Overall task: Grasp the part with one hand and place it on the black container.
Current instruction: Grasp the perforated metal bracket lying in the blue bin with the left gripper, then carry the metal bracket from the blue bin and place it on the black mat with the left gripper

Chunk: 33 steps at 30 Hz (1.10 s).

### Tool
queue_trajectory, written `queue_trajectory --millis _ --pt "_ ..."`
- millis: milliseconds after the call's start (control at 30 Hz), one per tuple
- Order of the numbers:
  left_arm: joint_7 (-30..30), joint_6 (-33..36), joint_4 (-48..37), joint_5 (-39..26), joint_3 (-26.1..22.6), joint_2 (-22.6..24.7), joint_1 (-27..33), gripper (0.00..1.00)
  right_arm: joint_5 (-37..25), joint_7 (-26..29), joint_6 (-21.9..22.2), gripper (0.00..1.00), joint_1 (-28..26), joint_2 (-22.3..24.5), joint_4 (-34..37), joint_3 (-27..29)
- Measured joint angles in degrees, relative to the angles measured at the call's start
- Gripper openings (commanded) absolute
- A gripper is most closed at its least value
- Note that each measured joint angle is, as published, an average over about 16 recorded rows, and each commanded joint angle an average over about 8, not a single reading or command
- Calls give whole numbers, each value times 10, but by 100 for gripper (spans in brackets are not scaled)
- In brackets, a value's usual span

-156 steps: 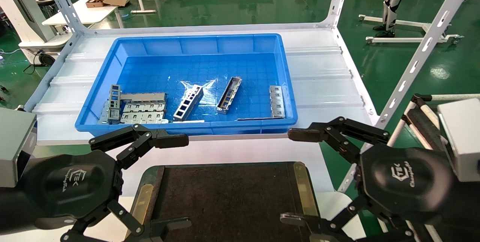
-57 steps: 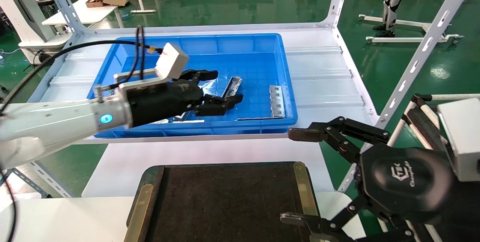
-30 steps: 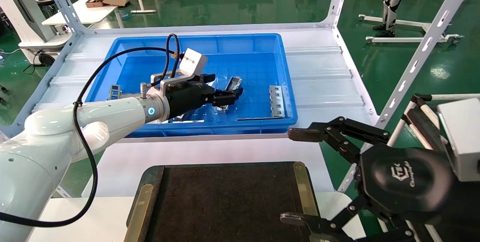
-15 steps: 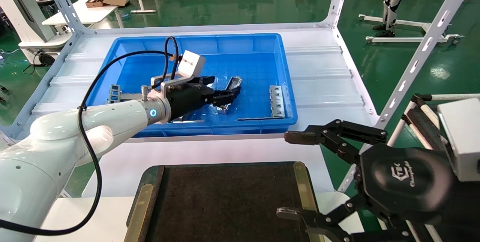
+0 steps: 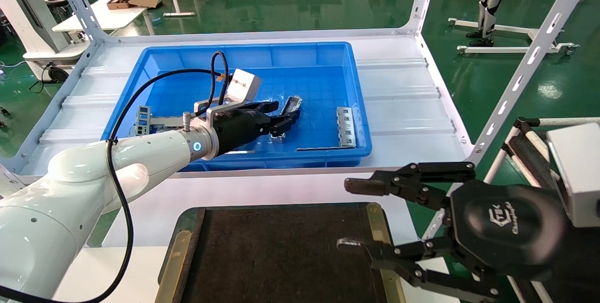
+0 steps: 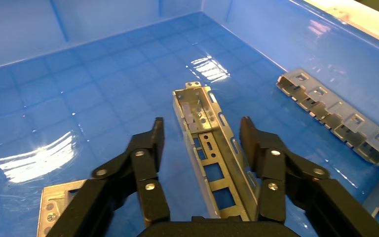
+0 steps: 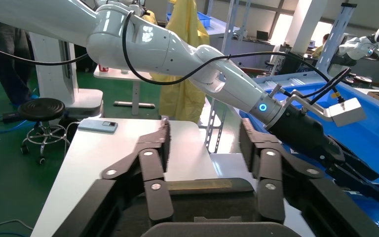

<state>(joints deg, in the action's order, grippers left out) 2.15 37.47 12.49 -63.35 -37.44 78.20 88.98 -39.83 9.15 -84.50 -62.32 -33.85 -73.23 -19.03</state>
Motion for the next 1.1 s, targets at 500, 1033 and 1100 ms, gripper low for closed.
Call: queue_trajectory --millis 500,1033,1100 --pt "0 -5 8 44 -32 -3 4 0 0 0 0 0 0 0 0 0" --pt "-23 175 13 124 -11 -48 44 0 0 0 0 0 0 0 0 0" --pt "-23 213 17 132 -7 -60 44 0 0 0 0 0 0 0 0 0"
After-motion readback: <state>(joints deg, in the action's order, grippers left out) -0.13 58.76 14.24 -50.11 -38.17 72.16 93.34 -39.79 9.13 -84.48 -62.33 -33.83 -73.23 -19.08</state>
